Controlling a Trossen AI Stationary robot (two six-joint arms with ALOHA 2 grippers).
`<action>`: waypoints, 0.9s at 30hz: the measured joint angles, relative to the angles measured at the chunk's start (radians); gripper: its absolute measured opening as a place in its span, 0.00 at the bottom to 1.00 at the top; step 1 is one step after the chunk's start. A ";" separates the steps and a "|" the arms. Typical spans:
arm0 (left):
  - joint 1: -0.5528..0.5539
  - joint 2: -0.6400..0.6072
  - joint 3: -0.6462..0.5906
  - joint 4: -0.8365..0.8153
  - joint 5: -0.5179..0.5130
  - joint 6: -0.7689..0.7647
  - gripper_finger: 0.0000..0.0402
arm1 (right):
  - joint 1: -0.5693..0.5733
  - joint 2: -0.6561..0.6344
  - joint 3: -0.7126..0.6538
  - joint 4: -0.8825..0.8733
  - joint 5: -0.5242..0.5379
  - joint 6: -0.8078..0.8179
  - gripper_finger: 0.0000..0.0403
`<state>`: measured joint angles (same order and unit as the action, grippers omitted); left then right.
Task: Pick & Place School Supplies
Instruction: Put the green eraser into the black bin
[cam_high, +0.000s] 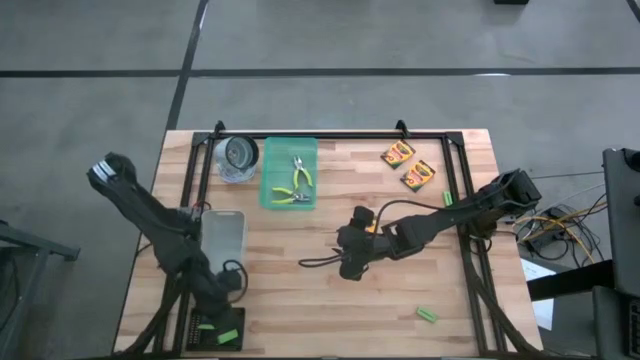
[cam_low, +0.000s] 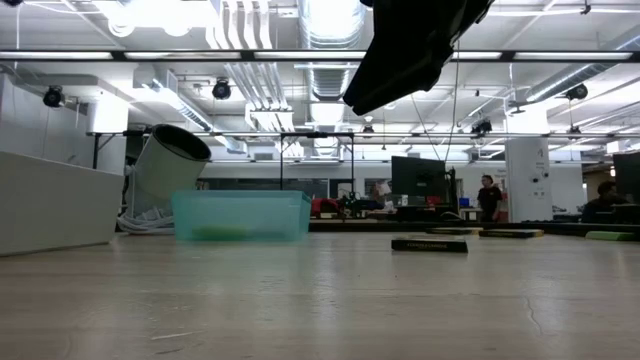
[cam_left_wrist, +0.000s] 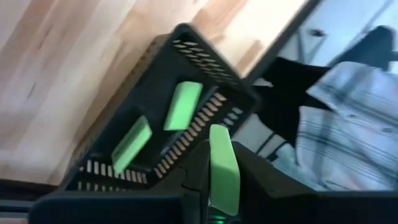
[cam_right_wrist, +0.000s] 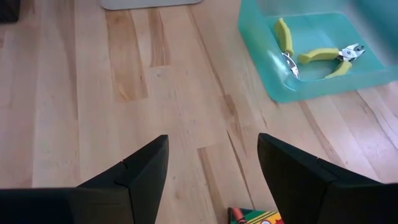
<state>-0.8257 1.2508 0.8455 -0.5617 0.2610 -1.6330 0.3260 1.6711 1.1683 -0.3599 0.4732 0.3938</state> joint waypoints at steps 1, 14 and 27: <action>-0.001 0.019 0.000 0.000 0.006 0.000 0.13 | 0.000 0.000 0.000 0.000 0.000 0.000 0.60; -0.002 0.176 -0.001 0.001 0.082 0.000 0.13 | 0.000 0.000 0.000 0.000 -0.001 0.067 0.59; -0.001 0.223 -0.001 0.000 0.097 -0.053 0.19 | 0.000 0.000 -0.011 0.000 -0.001 0.067 0.60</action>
<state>-0.8265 1.4735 0.8448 -0.5621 0.3584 -1.6865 0.3264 1.6711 1.1575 -0.3601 0.4725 0.4610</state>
